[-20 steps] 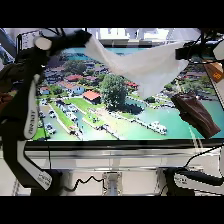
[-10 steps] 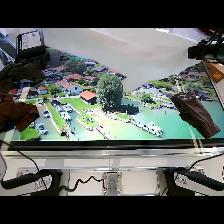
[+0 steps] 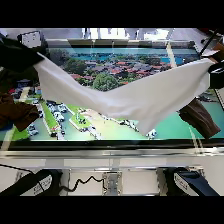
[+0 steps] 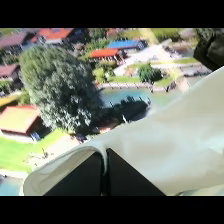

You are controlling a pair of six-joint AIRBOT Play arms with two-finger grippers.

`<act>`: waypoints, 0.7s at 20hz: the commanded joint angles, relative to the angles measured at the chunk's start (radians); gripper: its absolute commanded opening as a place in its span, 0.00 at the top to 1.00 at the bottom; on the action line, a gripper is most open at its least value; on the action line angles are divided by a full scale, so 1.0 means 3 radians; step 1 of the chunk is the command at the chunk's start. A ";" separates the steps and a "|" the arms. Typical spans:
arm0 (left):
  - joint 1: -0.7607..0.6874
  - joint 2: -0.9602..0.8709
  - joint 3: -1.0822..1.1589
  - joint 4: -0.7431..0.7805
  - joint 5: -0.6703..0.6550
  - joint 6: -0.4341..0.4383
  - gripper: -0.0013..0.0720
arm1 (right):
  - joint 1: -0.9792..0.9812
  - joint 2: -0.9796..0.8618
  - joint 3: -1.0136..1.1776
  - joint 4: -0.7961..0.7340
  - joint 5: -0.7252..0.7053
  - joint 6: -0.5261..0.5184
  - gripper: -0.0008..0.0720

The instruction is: Fold the shirts.

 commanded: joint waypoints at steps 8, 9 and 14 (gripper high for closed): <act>0.0001 -0.0201 -0.1575 0.0598 0.1113 0.0225 0.96 | -0.0004 -0.1041 -0.1138 0.0195 -0.0863 0.0034 0.95; 0.0003 -0.0318 -0.1681 0.0598 0.1283 0.0258 0.96 | -0.0003 -0.1266 -0.1138 0.0240 -0.1247 0.0038 0.95; 0.0001 -0.1195 -0.1876 0.0599 0.2101 0.0257 0.95 | -0.0001 -0.2007 -0.1137 0.0534 -0.2570 0.0443 0.60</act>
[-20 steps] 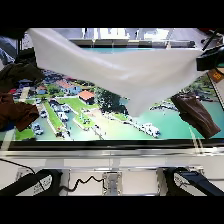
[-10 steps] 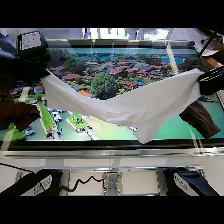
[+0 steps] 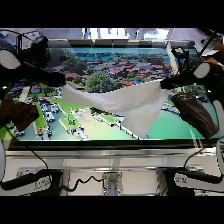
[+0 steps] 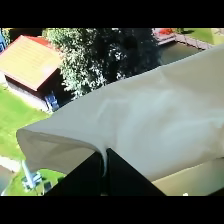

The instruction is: Fold the shirts.

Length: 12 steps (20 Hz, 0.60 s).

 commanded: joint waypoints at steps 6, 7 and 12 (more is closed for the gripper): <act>0.0004 -0.1067 -0.0122 -0.0005 0.1066 0.0057 0.25 | -0.0043 -0.0366 -0.0025 -0.0046 -0.0759 0.0280 0.45; 0.0005 -0.1066 -0.0113 0.0004 0.1033 0.0069 0.25 | -0.0081 -0.0324 -0.0027 -0.0189 -0.0476 0.0303 0.45; 0.0248 -0.0984 0.0158 -0.0362 0.0732 0.0089 0.19 | -0.0420 0.0161 -0.0027 -0.0209 0.0158 0.0350 0.50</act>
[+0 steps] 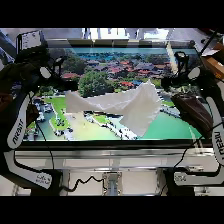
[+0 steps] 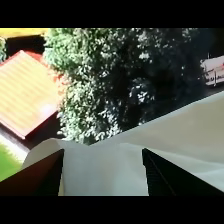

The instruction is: Fold the shirts.

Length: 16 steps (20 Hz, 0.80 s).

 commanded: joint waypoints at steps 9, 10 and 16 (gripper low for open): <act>0.0478 0.0938 0.0509 -0.0233 -0.1541 0.0365 0.20 | -0.0730 0.2019 -0.1312 0.0057 0.1241 -0.0046 0.46; 0.0483 0.0964 0.0340 -0.0170 -0.1485 0.0369 0.19 | -0.0768 0.2111 -0.1720 0.0248 0.1205 -0.0048 0.42; 0.0496 0.0964 -0.1097 -0.0786 -0.0591 0.0529 0.19 | -0.0779 0.2132 -0.2960 0.1527 -0.0173 -0.0121 0.41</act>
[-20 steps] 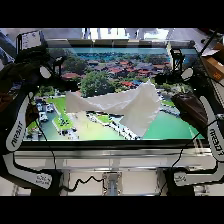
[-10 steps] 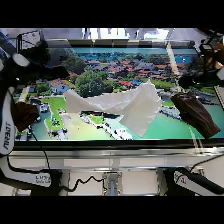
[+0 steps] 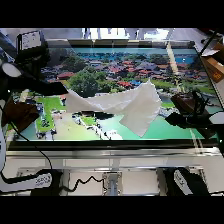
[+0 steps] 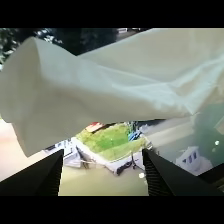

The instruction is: Fold the shirts.

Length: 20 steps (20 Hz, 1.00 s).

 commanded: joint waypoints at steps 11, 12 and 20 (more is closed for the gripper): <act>0.0008 0.0031 -0.0523 0.0168 0.0643 0.0089 0.19 | -0.0020 -0.1378 -0.0120 0.1088 -0.1338 -0.0233 0.40; 0.0008 0.0031 -0.0523 0.0205 0.0641 0.0071 0.19 | -0.0020 -0.1452 -0.0027 0.1108 -0.1336 -0.0231 0.40; 0.0009 0.0031 -0.0523 0.0253 0.0738 0.0055 0.19 | 0.0163 -0.2047 0.0529 0.1118 -0.1255 -0.0046 0.40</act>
